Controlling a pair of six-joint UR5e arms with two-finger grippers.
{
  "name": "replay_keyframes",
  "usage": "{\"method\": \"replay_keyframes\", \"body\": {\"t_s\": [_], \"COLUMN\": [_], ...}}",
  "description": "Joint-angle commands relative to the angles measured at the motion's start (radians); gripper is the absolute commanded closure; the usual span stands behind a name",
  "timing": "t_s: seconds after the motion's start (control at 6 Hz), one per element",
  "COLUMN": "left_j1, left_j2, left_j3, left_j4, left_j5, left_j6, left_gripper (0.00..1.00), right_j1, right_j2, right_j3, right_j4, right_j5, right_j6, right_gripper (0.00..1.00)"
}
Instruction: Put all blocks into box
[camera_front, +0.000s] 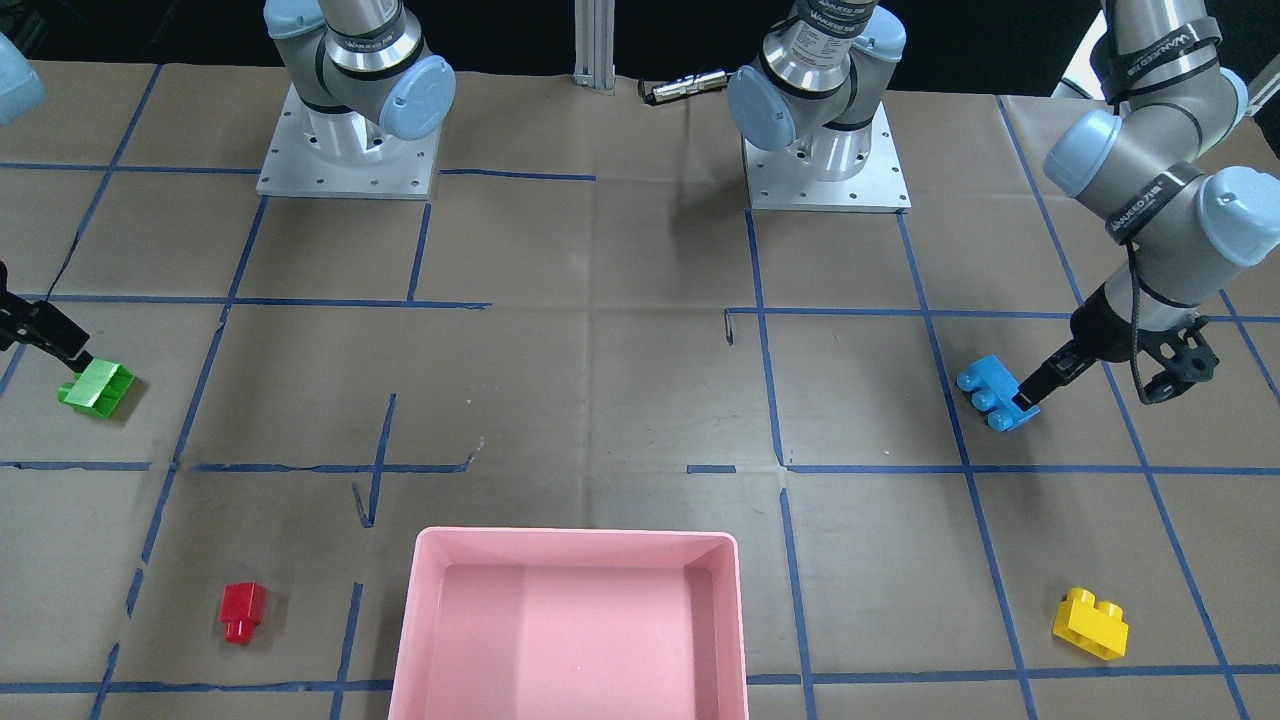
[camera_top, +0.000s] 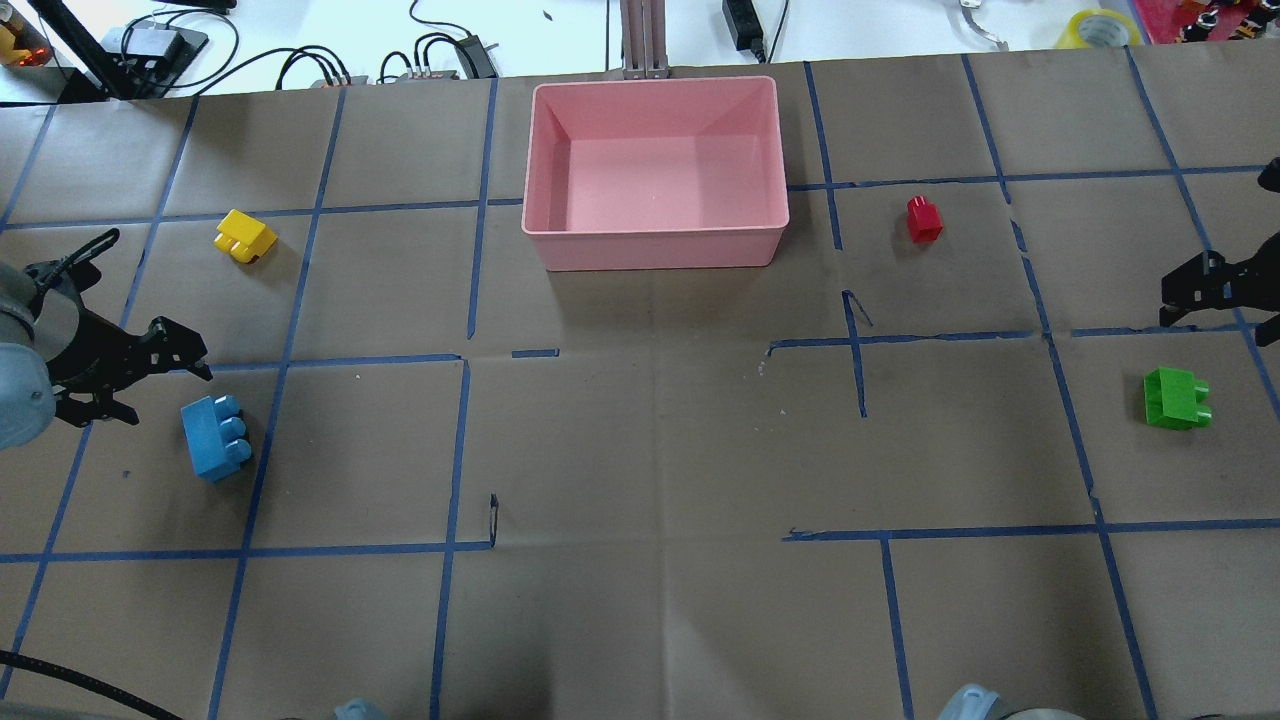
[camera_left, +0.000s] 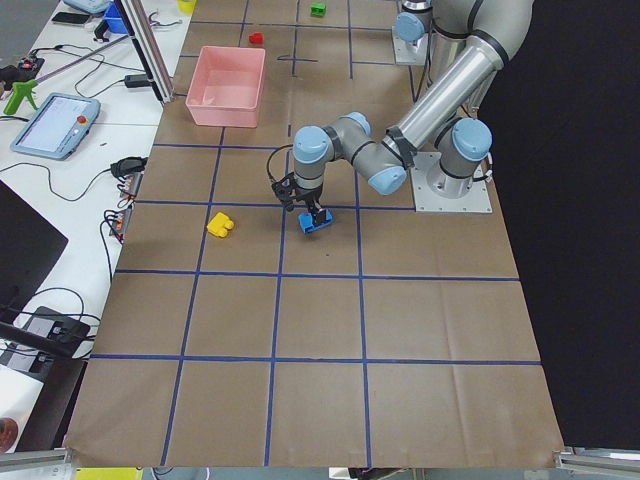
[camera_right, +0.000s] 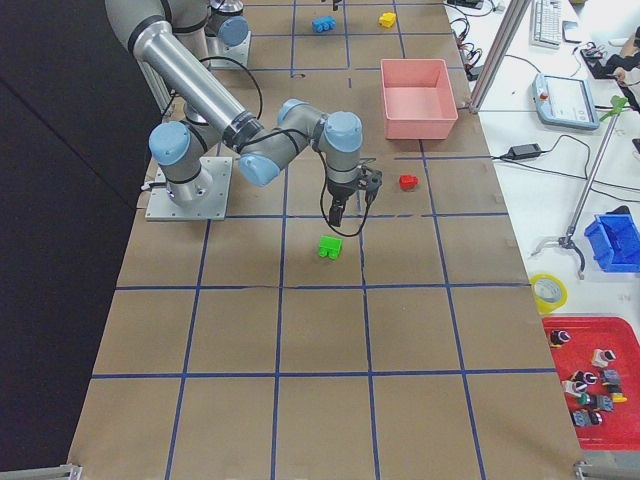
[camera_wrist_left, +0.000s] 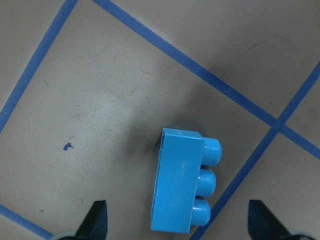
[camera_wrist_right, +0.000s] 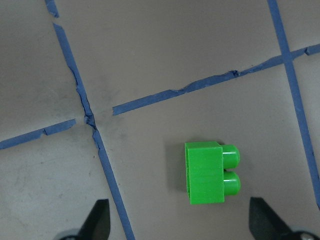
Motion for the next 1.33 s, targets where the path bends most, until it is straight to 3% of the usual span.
{"method": "replay_keyframes", "body": {"t_s": [0.0, 0.33, 1.17], "left_j1": [-0.02, -0.012, 0.002], "left_j2": [-0.049, -0.053, -0.086], "left_j3": [-0.001, -0.033, -0.065], "left_j4": [0.049, 0.059, 0.093], "left_j5": [0.003, 0.006, 0.006], "left_j6": [-0.014, -0.009, -0.005], "left_gripper": [0.01, 0.01, 0.01], "right_j1": [-0.032, -0.069, -0.106], "right_j2": [0.03, 0.056, 0.148], "right_j3": [0.075, 0.114, 0.14], "right_j4": [-0.08, -0.175, -0.271], "right_j5": [0.003, 0.005, 0.015], "right_j6": [-0.012, -0.093, -0.164], "right_gripper": [0.04, 0.06, 0.06]}}
